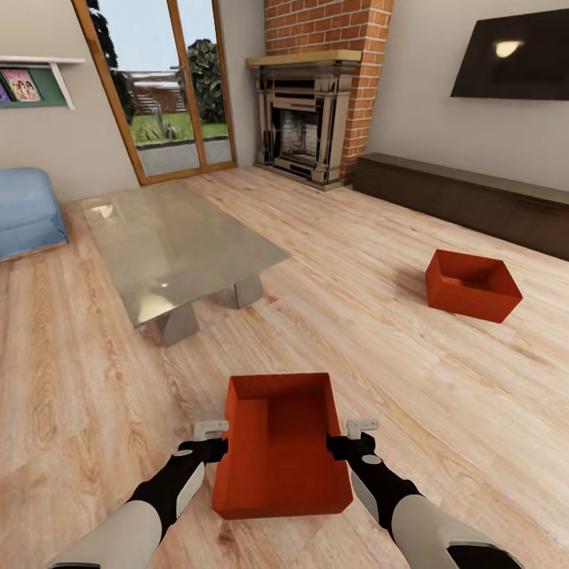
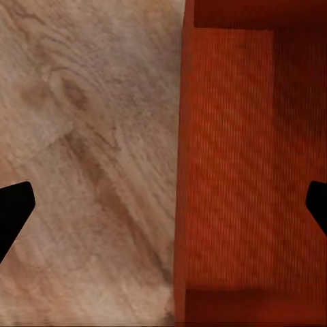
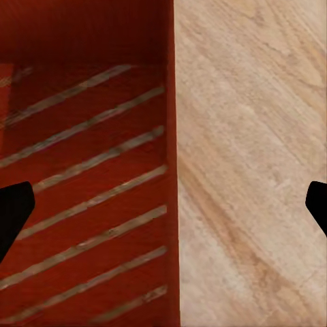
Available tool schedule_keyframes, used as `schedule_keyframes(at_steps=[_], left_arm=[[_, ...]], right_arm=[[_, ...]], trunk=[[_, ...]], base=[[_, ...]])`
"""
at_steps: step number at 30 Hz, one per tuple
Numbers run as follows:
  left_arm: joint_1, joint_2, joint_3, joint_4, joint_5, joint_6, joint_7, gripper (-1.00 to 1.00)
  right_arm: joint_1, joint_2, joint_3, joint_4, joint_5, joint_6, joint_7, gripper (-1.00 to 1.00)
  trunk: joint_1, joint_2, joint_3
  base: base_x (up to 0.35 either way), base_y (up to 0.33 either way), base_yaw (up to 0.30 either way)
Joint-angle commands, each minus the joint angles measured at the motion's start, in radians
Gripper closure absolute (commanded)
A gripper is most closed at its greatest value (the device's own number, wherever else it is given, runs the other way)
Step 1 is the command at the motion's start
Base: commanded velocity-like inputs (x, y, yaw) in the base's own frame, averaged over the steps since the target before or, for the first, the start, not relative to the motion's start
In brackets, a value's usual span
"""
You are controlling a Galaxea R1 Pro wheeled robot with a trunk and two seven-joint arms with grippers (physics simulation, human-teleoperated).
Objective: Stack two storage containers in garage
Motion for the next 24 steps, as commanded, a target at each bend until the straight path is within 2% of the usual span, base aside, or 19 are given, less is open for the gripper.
schedule_keyframes(at_steps=[1, 24], left_arm=[[0.000, 0.000, 0.000, 0.003, 0.005, 0.006, 0.003, -1.00], [0.000, 0.000, 0.000, 0.011, 0.003, 0.005, 0.003, -1.00]], right_arm=[[-0.001, 0.001, -0.007, 0.001, 0.009, -0.004, -0.002, -1.00], [-0.001, -0.002, -0.006, 0.004, 0.002, -0.001, 0.000, -1.00]], trunk=[[0.004, -0.008, -0.004], [0.092, -0.169, -0.076]], base=[[0.000, 0.000, 0.000], [0.000, 0.000, 0.000]])
